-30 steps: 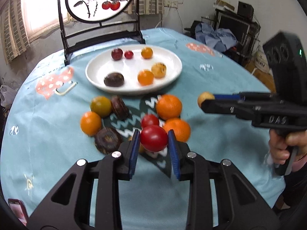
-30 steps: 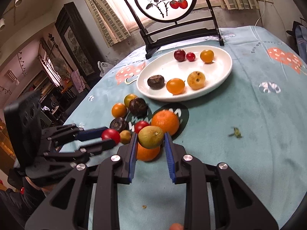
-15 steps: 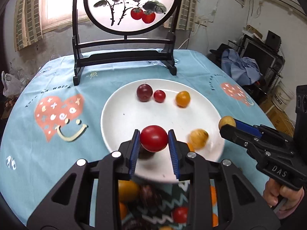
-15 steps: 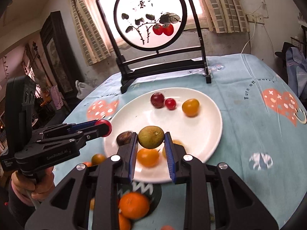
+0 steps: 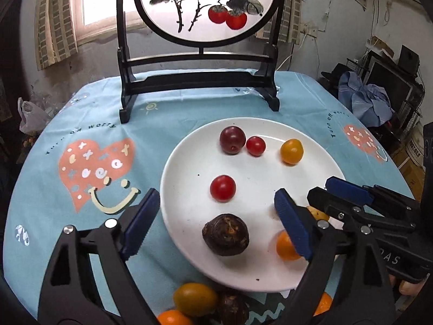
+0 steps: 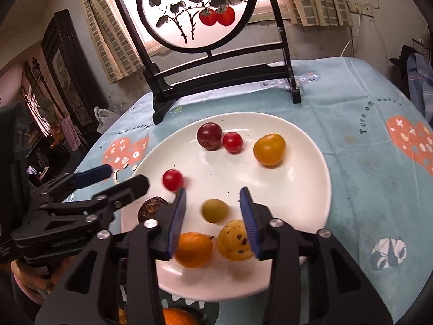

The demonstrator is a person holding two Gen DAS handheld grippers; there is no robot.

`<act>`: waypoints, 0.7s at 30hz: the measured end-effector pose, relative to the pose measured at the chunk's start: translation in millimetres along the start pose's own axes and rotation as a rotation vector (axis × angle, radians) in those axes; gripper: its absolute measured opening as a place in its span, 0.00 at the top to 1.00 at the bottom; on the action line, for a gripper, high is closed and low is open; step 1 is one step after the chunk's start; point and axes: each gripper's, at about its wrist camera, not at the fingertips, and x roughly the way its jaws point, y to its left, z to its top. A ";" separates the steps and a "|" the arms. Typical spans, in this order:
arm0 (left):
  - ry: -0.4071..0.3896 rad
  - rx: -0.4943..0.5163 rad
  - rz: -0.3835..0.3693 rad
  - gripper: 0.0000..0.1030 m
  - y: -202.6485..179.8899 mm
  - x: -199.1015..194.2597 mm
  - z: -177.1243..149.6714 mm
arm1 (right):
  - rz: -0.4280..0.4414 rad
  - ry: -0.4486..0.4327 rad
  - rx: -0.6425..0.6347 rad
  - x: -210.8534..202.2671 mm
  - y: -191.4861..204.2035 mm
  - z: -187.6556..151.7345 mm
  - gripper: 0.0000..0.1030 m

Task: Organize fruits
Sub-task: 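Carry both fruits over the plate and open both tools to drop them, then reach the left tool toward a dark brown fruit while the right tool reaches toward a tangerine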

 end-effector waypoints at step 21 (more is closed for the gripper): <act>0.030 -0.072 -0.052 0.03 31.7 -138.1 -163.9 | -0.039 -0.030 -0.173 -126.5 77.4 -151.0 0.09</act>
